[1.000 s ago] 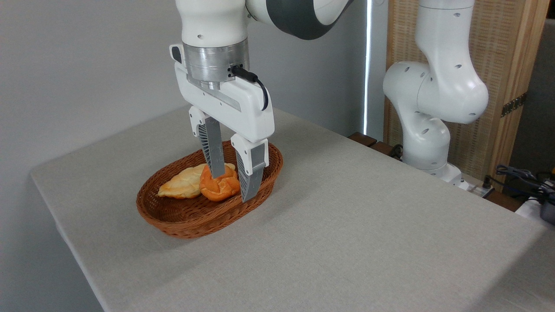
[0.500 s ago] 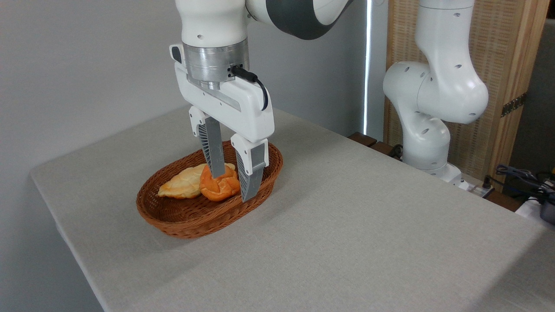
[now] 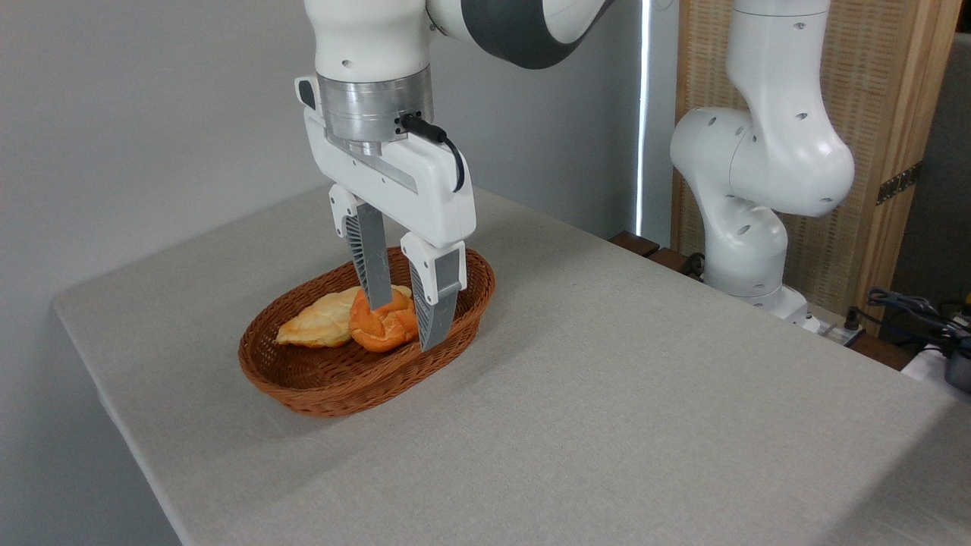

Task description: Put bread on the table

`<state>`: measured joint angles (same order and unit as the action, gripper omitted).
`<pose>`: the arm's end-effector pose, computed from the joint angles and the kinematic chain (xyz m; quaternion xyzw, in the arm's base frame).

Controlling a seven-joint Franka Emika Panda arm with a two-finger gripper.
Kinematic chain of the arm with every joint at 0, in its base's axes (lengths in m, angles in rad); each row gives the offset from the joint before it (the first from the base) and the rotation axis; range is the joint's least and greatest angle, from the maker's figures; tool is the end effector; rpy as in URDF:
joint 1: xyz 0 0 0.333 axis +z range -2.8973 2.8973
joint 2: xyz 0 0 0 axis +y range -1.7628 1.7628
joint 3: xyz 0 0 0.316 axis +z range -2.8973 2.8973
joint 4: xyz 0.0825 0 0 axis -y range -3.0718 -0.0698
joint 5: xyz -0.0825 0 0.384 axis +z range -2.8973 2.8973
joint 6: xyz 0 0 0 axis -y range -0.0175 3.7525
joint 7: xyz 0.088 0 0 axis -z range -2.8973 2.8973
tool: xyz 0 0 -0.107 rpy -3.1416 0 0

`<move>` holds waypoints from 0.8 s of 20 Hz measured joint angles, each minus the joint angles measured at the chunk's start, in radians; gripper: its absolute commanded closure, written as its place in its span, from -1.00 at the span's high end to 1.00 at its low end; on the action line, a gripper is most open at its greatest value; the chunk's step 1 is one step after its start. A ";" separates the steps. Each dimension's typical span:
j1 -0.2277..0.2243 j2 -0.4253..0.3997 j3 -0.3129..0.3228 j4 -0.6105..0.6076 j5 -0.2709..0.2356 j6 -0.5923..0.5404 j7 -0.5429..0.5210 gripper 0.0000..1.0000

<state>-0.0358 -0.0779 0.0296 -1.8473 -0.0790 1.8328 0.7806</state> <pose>0.5450 -0.0093 0.5586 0.9258 -0.3745 0.0442 0.0247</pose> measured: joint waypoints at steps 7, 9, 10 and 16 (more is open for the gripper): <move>-0.008 0.016 -0.064 -0.004 -0.002 -0.001 0.000 1.00; -0.013 0.031 -0.103 -0.009 -0.004 -0.001 0.000 1.00; -0.016 0.039 -0.122 -0.011 -0.009 -0.001 -0.001 1.00; -0.073 0.085 -0.174 -0.027 -0.038 -0.001 0.000 1.00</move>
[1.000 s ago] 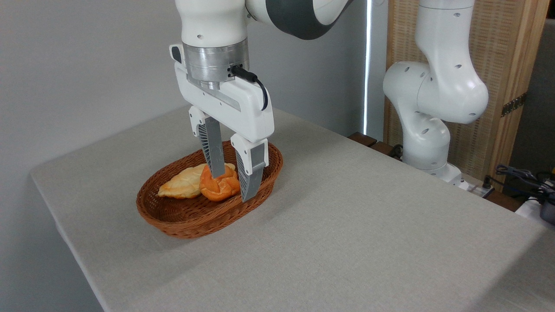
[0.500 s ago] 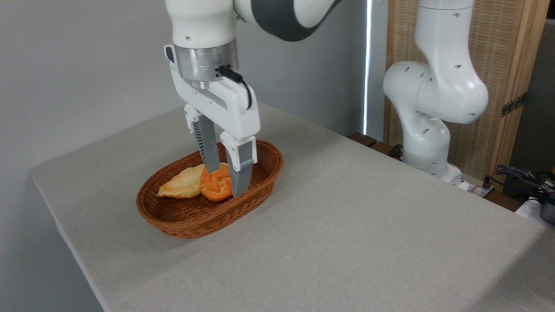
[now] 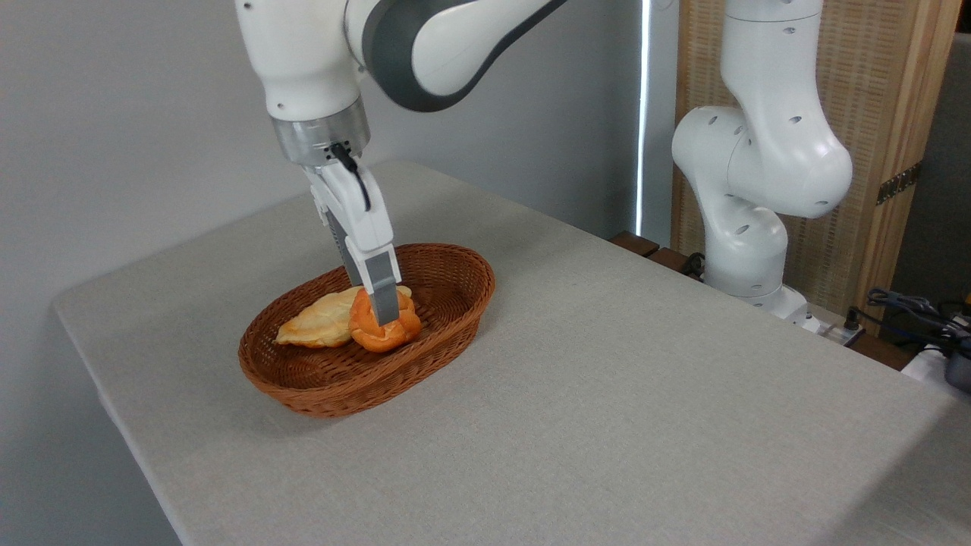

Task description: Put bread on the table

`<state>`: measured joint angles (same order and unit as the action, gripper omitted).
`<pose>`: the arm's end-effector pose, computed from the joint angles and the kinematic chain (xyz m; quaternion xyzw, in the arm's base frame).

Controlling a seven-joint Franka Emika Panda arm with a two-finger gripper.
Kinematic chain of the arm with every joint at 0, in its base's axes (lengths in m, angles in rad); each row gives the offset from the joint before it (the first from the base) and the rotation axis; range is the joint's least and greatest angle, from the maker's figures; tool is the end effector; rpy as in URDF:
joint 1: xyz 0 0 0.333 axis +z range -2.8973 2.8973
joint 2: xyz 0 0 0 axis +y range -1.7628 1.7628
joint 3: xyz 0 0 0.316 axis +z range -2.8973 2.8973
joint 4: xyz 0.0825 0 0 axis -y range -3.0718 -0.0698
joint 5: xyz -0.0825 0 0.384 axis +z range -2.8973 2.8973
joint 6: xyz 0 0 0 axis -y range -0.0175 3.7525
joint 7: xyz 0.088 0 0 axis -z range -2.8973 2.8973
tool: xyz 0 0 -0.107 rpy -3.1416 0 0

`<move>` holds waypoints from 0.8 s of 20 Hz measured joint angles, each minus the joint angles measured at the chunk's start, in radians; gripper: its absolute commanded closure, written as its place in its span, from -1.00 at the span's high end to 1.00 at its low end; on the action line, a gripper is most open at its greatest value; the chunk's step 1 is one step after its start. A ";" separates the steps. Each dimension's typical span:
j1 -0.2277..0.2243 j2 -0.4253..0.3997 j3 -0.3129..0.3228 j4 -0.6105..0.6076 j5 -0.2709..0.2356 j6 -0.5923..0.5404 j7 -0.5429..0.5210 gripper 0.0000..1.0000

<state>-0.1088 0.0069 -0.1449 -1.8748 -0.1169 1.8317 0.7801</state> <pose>0.5380 -0.1490 0.4988 0.8757 -0.4789 -0.0094 0.0611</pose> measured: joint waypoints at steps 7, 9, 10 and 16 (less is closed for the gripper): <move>-0.055 0.045 -0.012 -0.011 0.000 -0.001 0.000 1.00; -0.056 0.067 -0.023 -0.013 0.000 -0.001 0.000 1.00; -0.056 0.077 -0.028 -0.013 0.000 -0.001 0.000 1.00; -0.056 0.102 -0.033 -0.013 0.008 -0.001 0.000 0.42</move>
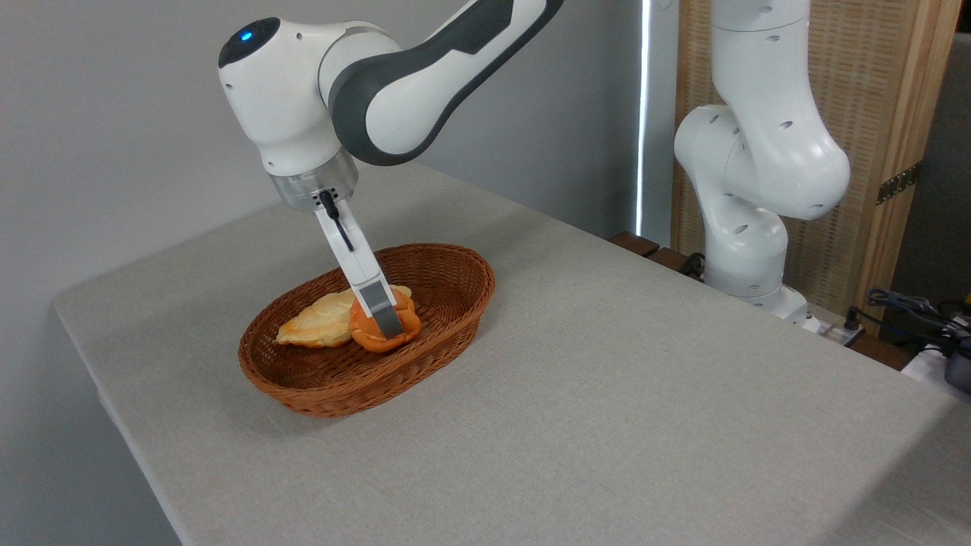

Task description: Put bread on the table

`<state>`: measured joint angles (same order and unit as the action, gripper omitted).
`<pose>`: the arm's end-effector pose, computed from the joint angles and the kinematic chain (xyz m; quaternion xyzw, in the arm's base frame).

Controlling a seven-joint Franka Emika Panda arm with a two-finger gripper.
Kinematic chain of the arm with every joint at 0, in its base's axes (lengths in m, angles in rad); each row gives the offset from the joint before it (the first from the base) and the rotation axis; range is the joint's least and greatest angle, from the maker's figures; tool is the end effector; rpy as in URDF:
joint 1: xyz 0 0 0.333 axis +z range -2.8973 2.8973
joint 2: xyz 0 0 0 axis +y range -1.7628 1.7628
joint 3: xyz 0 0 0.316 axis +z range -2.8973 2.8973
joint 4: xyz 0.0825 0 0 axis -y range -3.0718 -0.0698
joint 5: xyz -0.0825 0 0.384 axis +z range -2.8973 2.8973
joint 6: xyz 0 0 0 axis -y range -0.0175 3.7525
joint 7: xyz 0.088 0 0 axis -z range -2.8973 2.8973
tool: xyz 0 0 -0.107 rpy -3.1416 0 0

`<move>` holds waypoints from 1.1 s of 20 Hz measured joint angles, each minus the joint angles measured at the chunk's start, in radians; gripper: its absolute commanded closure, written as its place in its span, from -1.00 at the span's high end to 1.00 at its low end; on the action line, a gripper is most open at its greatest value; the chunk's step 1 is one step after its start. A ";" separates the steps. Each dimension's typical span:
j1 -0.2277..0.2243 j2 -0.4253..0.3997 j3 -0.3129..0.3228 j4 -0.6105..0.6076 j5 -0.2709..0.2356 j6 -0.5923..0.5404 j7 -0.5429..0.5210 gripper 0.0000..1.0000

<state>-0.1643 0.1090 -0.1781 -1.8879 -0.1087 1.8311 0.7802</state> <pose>0.5342 -0.1970 0.4361 0.8516 -0.5142 -0.0668 0.0772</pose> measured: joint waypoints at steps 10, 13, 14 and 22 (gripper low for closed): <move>0.000 0.004 -0.012 0.000 0.063 0.000 0.000 -0.02; 0.000 0.007 -0.012 0.000 0.063 0.000 0.000 -0.01; 0.000 0.007 -0.012 0.000 0.063 0.000 0.000 -0.01; 0.010 -0.016 0.029 0.038 0.048 0.000 0.000 0.10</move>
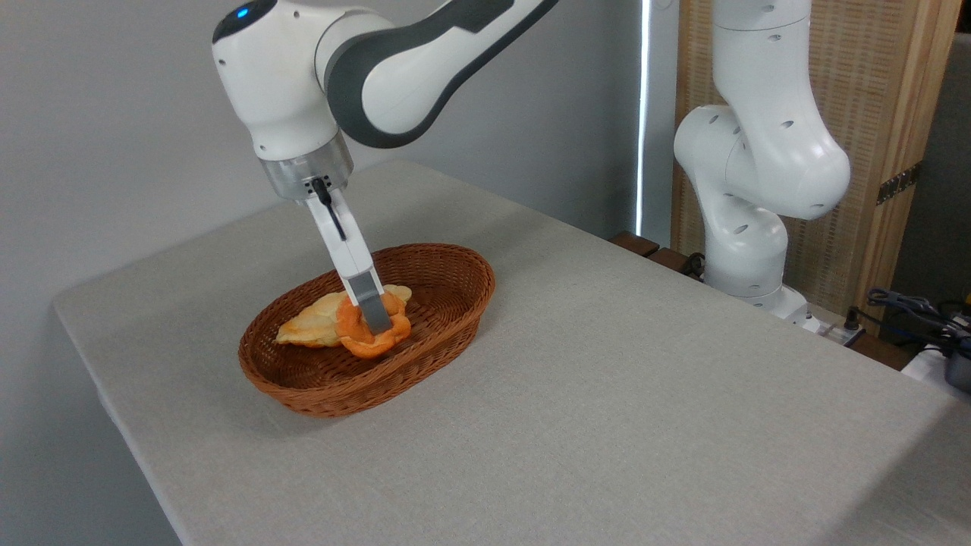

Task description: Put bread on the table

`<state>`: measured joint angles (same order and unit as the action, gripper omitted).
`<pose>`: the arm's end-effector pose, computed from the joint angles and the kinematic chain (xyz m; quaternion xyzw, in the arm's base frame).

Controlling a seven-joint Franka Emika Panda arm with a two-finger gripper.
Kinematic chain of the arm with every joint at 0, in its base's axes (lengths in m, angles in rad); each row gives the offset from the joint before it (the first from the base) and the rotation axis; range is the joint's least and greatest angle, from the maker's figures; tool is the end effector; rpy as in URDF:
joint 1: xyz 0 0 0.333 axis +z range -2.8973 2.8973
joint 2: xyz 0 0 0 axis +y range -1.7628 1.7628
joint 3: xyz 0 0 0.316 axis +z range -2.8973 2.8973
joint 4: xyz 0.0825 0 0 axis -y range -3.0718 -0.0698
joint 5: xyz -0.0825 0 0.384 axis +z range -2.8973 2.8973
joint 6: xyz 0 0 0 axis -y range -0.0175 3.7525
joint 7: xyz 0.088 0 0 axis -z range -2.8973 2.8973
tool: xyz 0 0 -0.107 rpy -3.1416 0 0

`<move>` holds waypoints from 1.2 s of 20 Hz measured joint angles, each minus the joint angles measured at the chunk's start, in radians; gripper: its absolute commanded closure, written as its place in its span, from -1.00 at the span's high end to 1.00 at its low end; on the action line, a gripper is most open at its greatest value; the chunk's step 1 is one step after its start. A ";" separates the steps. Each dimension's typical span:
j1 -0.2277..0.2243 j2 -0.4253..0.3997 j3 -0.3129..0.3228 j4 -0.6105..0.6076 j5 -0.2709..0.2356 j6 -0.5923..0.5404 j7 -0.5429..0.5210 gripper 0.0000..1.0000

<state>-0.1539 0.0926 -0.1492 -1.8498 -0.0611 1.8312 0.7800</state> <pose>0.5476 -0.1742 0.4621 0.8599 -0.5063 -0.0450 0.0479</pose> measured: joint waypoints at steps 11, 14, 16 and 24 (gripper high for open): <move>0.007 -0.056 0.171 0.032 -0.043 0.000 0.001 0.81; 0.008 -0.054 0.204 0.032 -0.043 0.000 0.002 1.00; 0.008 -0.053 0.215 0.031 -0.042 0.000 0.002 1.00; 0.008 -0.053 0.218 0.031 -0.038 -0.026 0.002 1.00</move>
<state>-0.1459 0.0397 0.0690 -1.8187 -0.0994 1.8049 0.7816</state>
